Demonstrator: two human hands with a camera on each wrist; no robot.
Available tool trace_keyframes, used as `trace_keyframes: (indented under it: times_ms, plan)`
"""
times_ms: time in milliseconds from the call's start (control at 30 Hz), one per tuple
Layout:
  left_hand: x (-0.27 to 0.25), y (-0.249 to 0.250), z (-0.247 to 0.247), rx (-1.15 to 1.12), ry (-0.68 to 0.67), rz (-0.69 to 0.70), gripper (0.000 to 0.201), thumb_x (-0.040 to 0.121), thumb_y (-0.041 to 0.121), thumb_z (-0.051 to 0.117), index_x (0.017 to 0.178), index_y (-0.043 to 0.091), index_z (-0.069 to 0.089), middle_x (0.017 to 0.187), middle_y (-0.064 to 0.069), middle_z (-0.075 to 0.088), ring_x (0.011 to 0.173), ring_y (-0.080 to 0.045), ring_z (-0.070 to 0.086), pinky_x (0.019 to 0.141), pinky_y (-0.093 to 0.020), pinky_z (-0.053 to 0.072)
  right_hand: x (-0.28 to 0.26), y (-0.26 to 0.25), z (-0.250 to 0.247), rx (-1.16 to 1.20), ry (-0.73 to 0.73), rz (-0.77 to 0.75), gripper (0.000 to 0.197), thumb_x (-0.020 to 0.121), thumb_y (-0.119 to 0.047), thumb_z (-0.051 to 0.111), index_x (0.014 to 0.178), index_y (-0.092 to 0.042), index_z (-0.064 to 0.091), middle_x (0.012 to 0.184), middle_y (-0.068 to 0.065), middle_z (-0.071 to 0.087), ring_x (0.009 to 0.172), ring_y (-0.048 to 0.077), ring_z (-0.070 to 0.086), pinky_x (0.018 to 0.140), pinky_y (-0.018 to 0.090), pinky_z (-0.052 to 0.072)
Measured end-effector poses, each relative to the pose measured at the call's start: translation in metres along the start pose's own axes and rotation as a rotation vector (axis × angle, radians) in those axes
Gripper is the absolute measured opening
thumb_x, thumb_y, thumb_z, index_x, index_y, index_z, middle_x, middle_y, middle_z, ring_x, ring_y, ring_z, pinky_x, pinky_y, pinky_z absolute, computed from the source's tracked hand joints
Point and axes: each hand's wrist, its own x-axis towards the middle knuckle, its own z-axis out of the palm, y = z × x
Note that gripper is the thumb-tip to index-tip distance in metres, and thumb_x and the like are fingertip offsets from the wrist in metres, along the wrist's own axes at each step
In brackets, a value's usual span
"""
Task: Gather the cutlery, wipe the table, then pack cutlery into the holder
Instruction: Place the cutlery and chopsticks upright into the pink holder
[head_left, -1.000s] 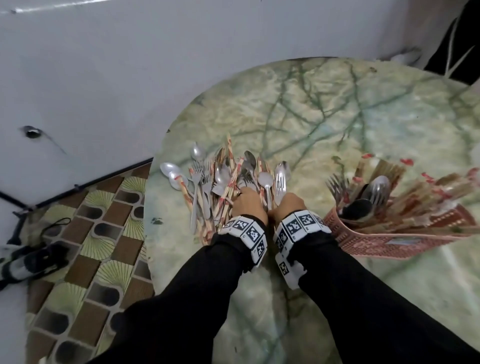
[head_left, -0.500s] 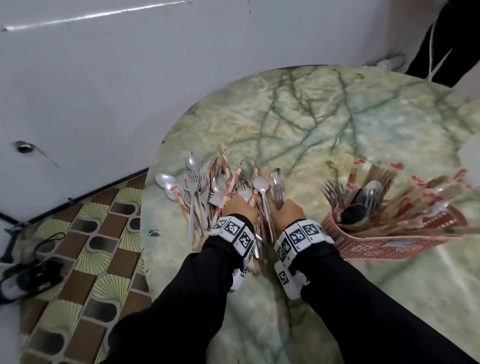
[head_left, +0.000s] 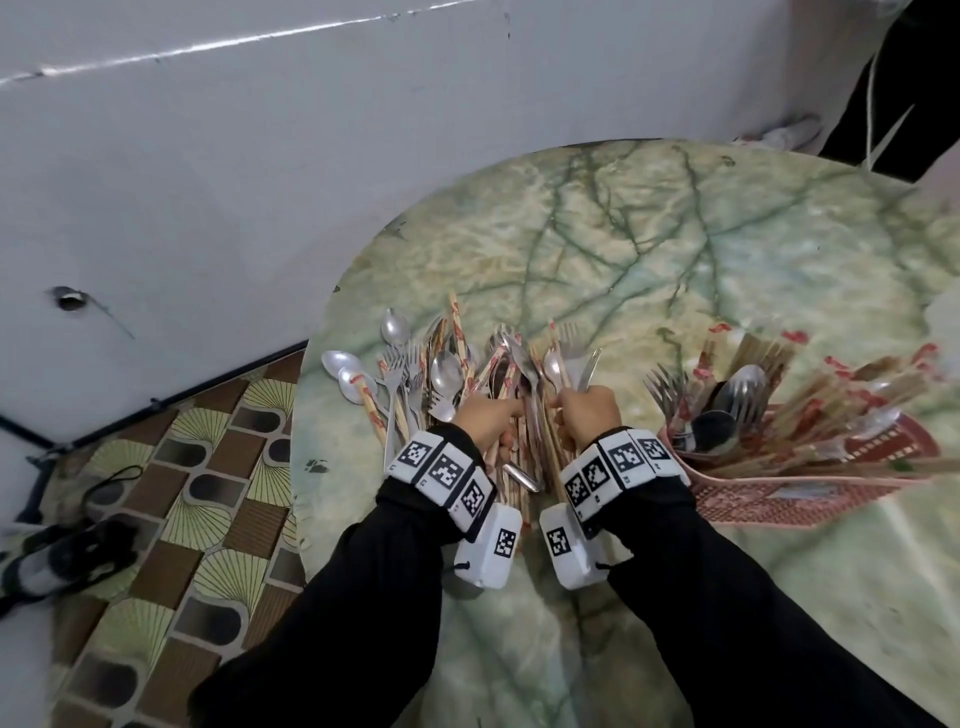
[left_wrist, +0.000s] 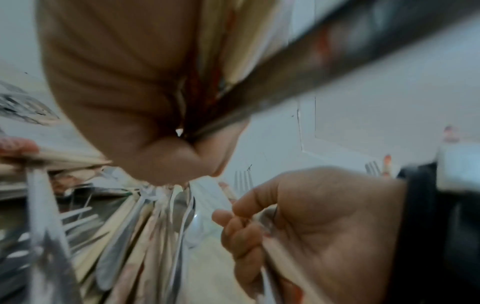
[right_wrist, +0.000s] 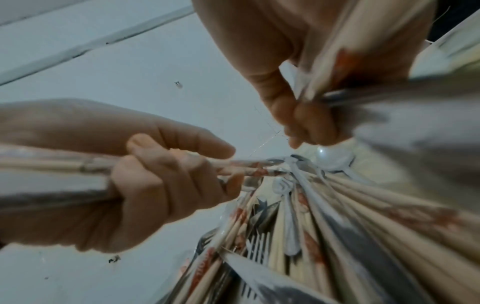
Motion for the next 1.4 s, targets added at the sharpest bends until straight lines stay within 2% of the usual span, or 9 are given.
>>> trace_keyframes:
  times_ms: [233, 333, 467, 567, 767, 1000, 1100, 1233, 1400]
  plan:
    - [-0.018, 0.005, -0.013, -0.094, -0.071, 0.094, 0.027, 0.094, 0.018, 0.051, 0.068, 0.011, 0.049, 0.038, 0.006, 0.039, 0.026, -0.003, 0.033, 0.029, -0.012, 0.029, -0.002, -0.003, 0.005, 0.085, -0.002, -0.066, 0.021, 0.093, -0.016, 0.043, 0.073, -0.018, 0.045, 0.063, 0.003, 0.046, 0.051, 0.019, 0.045, 0.048, 0.024, 0.035]
    - [-0.022, 0.008, -0.014, -0.078, -0.009, 0.25, 0.024, 0.096, 0.023, 0.048, 0.075, 0.012, 0.05, 0.053, 0.002, 0.045, 0.032, -0.003, 0.04, 0.034, -0.014, 0.036, -0.002, -0.004, 0.003, 0.066, 0.047, -0.116, 0.005, 0.087, -0.012, 0.049, 0.092, -0.014, 0.05, 0.063, 0.001, 0.047, 0.051, 0.016, 0.043, 0.048, 0.022, 0.031]
    - [-0.022, 0.011, -0.016, -0.138, 0.066, 0.4, 0.012, 0.098, 0.023, 0.042, 0.09, 0.015, 0.047, 0.064, -0.001, 0.051, 0.044, -0.006, 0.051, 0.047, -0.019, 0.042, 0.0, -0.008, -0.003, 0.106, 0.112, -0.119, 0.021, 0.09, -0.017, 0.052, 0.071, -0.013, 0.044, 0.079, 0.01, 0.056, 0.071, 0.024, 0.054, 0.066, 0.033, 0.046]
    - [-0.01, 0.008, -0.016, -0.094, 0.266, 0.492, 0.014, 0.097, 0.026, 0.044, 0.093, 0.013, 0.047, 0.067, 0.0, 0.048, 0.054, -0.013, 0.049, 0.05, -0.023, 0.043, 0.0, -0.012, -0.006, 0.04, 0.185, -0.099, 0.021, 0.096, -0.017, 0.046, 0.106, -0.001, 0.054, 0.117, 0.021, 0.059, 0.104, 0.034, 0.058, 0.094, 0.04, 0.047]
    - [0.023, -0.004, -0.022, 0.246, 0.547, 0.484, 0.02, 0.088, 0.017, 0.06, 0.102, 0.003, 0.056, 0.094, -0.01, 0.061, 0.081, -0.022, 0.056, 0.07, -0.029, 0.041, 0.003, -0.005, -0.007, -0.175, 0.234, 0.021, 0.052, 0.091, -0.004, 0.047, 0.141, -0.005, 0.033, 0.13, 0.021, 0.051, 0.112, 0.034, 0.056, 0.078, 0.031, 0.043]
    - [0.052, -0.013, -0.022, 0.552, 0.477, 0.308, 0.036, 0.08, 0.012, 0.07, 0.109, 0.001, 0.054, 0.087, -0.008, 0.059, 0.082, -0.025, 0.063, 0.071, -0.033, 0.053, 0.014, 0.014, 0.004, -0.318, 0.174, 0.061, 0.028, 0.079, -0.019, 0.067, 0.094, 0.003, 0.059, 0.093, 0.016, 0.063, 0.065, 0.025, 0.055, 0.055, 0.024, 0.044]
    - [0.059, -0.013, -0.022, 0.612, 0.498, 0.274, 0.039, 0.081, 0.009, 0.068, 0.114, 0.001, 0.051, 0.09, -0.01, 0.062, 0.076, -0.024, 0.058, 0.067, -0.03, 0.05, 0.014, 0.01, 0.009, -0.384, 0.145, -0.011, 0.037, 0.076, -0.021, 0.071, 0.104, -0.001, 0.058, 0.069, 0.007, 0.059, 0.053, 0.02, 0.053, 0.047, 0.021, 0.042]
    - [0.062, -0.015, -0.024, 0.65, 0.518, 0.277, 0.038, 0.083, 0.01, 0.065, 0.117, 0.004, 0.049, 0.086, -0.007, 0.06, 0.07, -0.022, 0.055, 0.062, -0.03, 0.047, 0.016, 0.005, 0.011, -0.468, 0.127, -0.025, 0.051, 0.074, -0.016, 0.073, 0.12, -0.002, 0.056, 0.06, 0.003, 0.05, 0.059, 0.022, 0.052, 0.053, 0.024, 0.043]
    - [0.061, -0.014, -0.023, 0.686, 0.506, 0.284, 0.036, 0.087, 0.013, 0.061, 0.119, 0.002, 0.049, 0.098, -0.013, 0.063, 0.08, -0.026, 0.058, 0.069, -0.03, 0.047, 0.016, 0.004, 0.01, -0.515, 0.076, -0.039, 0.014, 0.08, -0.012, 0.063, 0.082, -0.001, 0.054, 0.078, 0.012, 0.057, 0.068, 0.027, 0.052, 0.055, 0.026, 0.04]
